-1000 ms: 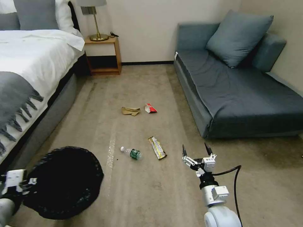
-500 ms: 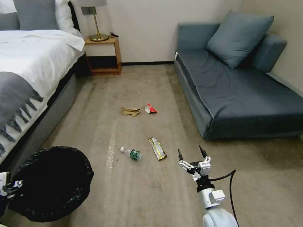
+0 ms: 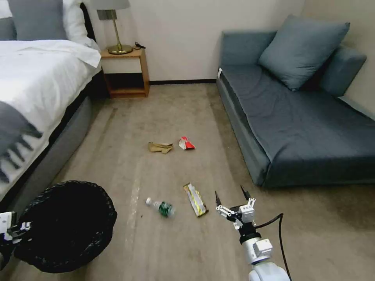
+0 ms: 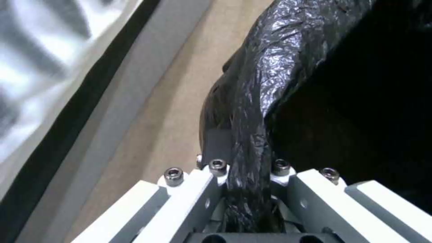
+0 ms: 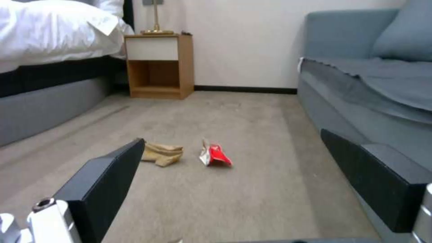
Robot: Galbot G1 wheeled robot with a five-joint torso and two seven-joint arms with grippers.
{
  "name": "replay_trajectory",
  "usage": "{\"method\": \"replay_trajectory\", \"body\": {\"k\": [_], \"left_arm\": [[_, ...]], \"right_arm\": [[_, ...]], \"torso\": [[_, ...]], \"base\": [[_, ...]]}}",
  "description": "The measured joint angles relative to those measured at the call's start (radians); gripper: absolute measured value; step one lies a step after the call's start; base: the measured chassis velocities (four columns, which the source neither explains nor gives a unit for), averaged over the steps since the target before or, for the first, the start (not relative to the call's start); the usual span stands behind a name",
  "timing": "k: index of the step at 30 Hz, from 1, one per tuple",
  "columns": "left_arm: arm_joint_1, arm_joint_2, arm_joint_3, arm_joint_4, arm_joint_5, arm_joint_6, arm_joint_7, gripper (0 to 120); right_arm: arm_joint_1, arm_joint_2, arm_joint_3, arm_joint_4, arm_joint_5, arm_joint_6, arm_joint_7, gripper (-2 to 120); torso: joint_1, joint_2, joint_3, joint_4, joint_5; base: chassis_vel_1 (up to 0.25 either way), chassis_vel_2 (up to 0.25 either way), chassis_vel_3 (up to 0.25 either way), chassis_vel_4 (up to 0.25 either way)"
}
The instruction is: Pick up the trash bin, then pick up the garbage on the floor and place it into the trash bin.
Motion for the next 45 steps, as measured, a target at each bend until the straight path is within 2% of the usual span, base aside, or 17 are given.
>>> {"method": "replay_trajectory", "body": {"k": [5, 7, 8, 9, 11, 13, 14, 15, 17, 18, 21, 25, 38, 43, 45], "left_arm": [[-0.005, -0.001, 0.010, 0.004, 0.000, 0.000, 0.001, 3], [-0.006, -0.001, 0.013, 0.006, 0.000, 0.000, 0.002, 3], [-0.006, -0.001, 0.013, 0.006, 0.000, 0.000, 0.002, 3], [-0.007, -0.001, 0.014, 0.008, 0.000, 0.000, 0.002, 3], [-0.007, -0.002, 0.014, 0.009, 0.000, 0.000, 0.002, 3], [-0.007, -0.003, 0.017, 0.013, 0.000, 0.000, 0.002, 3], [-0.007, -0.003, 0.017, 0.013, 0.000, 0.000, 0.002, 3], [-0.007, -0.003, 0.018, 0.015, 0.001, 0.000, 0.002, 3], [-0.006, -0.005, 0.021, 0.017, 0.003, 0.000, 0.003, 3], [-0.006, -0.005, 0.021, 0.017, 0.003, 0.000, 0.003, 3], [-0.007, -0.005, 0.027, 0.025, 0.009, 0.000, 0.003, 3], [-0.010, -0.005, 0.035, 0.028, 0.012, 0.000, 0.004, 3], [-0.010, -0.004, 0.039, 0.026, 0.007, 0.000, 0.009, 3], [-0.009, -0.006, 0.044, 0.022, 0.003, 0.000, 0.011, 3], [-0.010, -0.006, 0.045, 0.022, 0.003, 0.000, 0.011, 3]], "right_arm": [[-0.001, -0.007, -0.020, -0.015, -0.021, -0.024, 0.012, 100], [-0.002, -0.031, -0.060, -0.011, -0.017, -0.096, 0.026, 100], [-0.002, -0.031, -0.060, -0.011, -0.017, -0.096, 0.026, 100], [0.008, -0.061, -0.109, -0.012, 0.036, -0.147, 0.036, 100], [0.015, -0.073, -0.132, -0.019, 0.067, -0.161, 0.039, 100], [0.038, -0.114, -0.198, -0.036, 0.118, -0.266, 0.052, 100], [0.038, -0.114, -0.198, -0.036, 0.118, -0.266, 0.052, 100], [0.047, -0.127, -0.215, -0.045, 0.122, -0.305, 0.052, 100], [0.074, -0.166, -0.264, -0.068, 0.115, -0.437, 0.049, 100], [0.074, -0.166, -0.264, -0.068, 0.115, -0.437, 0.049, 100], [0.124, -0.200, -0.319, -0.113, 0.118, -0.583, 0.049, 100], [0.181, -0.203, -0.354, -0.187, 0.125, -0.648, 0.050, 100], [0.263, -0.149, -0.393, -0.321, 0.207, -0.695, 0.064, 99], [0.274, -0.122, -0.394, -0.361, 0.166, -0.684, 0.072, 77], [0.274, -0.121, -0.395, -0.361, 0.153, -0.680, 0.070, 74]], "torso": [[0.000, 0.000, 0.000, -0.0005, -0.0004], [0.000, 0.000, 0.000, -0.0007, -0.0005], [0.000, 0.000, 0.000, -0.0007, -0.0005], [0.000, 0.000, 0.000, -0.0008, -0.0003], [0.000, 0.000, 0.000, -0.0007, -0.0001], [0.000, 0.000, 0.000, -0.0006, -0.0004], [0.000, 0.000, 0.000, -0.0006, -0.0004], [0.000, 0.000, 0.000, -0.0005, -0.0004], [0.000, 0.000, 0.000, -0.0004, -0.0001], [0.000, 0.000, 0.000, -0.0004, -0.0001], [0.000, 0.000, 0.000, 0.0000, -0.0002], [0.000, 0.000, 0.000, -0.0001, -0.0003], [0.000, 0.000, 0.000, 0.0001, -0.0017], [0.000, 0.001, 0.000, 0.0003, -0.0020], [0.000, 0.001, 0.000, 0.0002, -0.0018]], "base": [[-0.332, 0.319, 0.317, -0.319], [-0.367, 0.323, 0.356, -0.329], [-0.367, 0.301, 0.356, -0.329], [-0.218, 0.284, 0.299, -0.292], [-0.218, 0.284, 0.240, -0.252], [-0.128, 0.108, 0.113, -0.091], [-0.128, 0.060, 0.046, -0.091], [-0.047, 0.060, -0.015, -0.052], [0.049, -0.042, -0.041, -0.004], [0.049, -0.060, -0.066, 0.045], [0.079, -0.049, -0.053, 0.084], [0.018, -0.006, -0.009, 0.020], [0.000, 0.000, 0.000, 0.000], [0.000, 0.000, 0.000, 0.000], [0.000, 0.000, 0.000, 0.000]]}}
